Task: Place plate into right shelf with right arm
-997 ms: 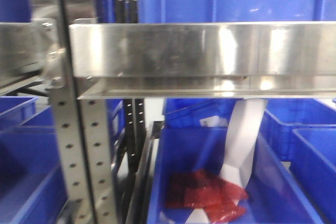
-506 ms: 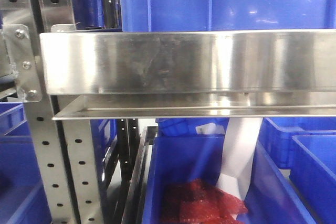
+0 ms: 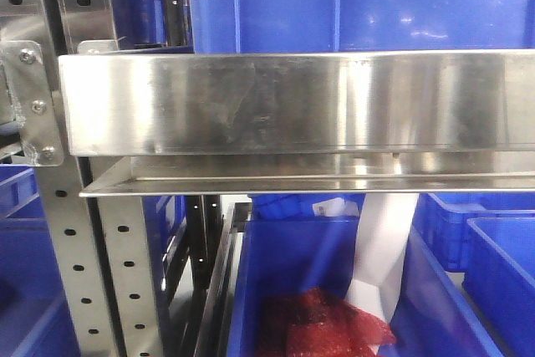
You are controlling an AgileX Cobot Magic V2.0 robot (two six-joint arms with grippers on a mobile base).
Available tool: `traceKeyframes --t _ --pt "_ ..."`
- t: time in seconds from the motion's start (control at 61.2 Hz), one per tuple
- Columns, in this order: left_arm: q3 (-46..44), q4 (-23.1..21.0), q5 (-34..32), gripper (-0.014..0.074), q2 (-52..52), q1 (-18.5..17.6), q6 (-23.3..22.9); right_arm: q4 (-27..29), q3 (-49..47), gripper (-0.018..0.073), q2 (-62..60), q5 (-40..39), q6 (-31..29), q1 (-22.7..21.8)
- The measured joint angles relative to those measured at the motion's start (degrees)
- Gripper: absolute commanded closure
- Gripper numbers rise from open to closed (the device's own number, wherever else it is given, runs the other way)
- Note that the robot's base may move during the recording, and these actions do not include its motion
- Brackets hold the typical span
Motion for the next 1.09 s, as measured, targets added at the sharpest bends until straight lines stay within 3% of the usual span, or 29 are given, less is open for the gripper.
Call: traceKeyframes --t 0.163,0.31,0.621,0.931,1.095 --pt "0.00 0.00 0.00 0.0643 0.00 0.00 0.00 0.00 -9.70 0.0505 5.77 0.10 0.00 0.00" --pt "0.00 0.00 0.00 0.0643 0.00 0.00 0.00 -0.46 -24.39 0.0505 17.28 3.28 -0.10 0.00" --pt "0.00 0.00 0.00 0.0643 0.00 0.00 0.00 -5.72 -49.30 0.0505 43.59 19.48 -0.20 -0.92" --pt "0.00 0.00 0.00 0.0643 0.00 0.00 0.00 -6.14 -54.37 0.0505 62.05 21.24 -0.20 -6.69" --pt "0.00 0.00 0.00 0.0643 0.00 0.00 0.00 -6.23 -54.37 0.0504 68.73 21.56 -0.20 -7.44"
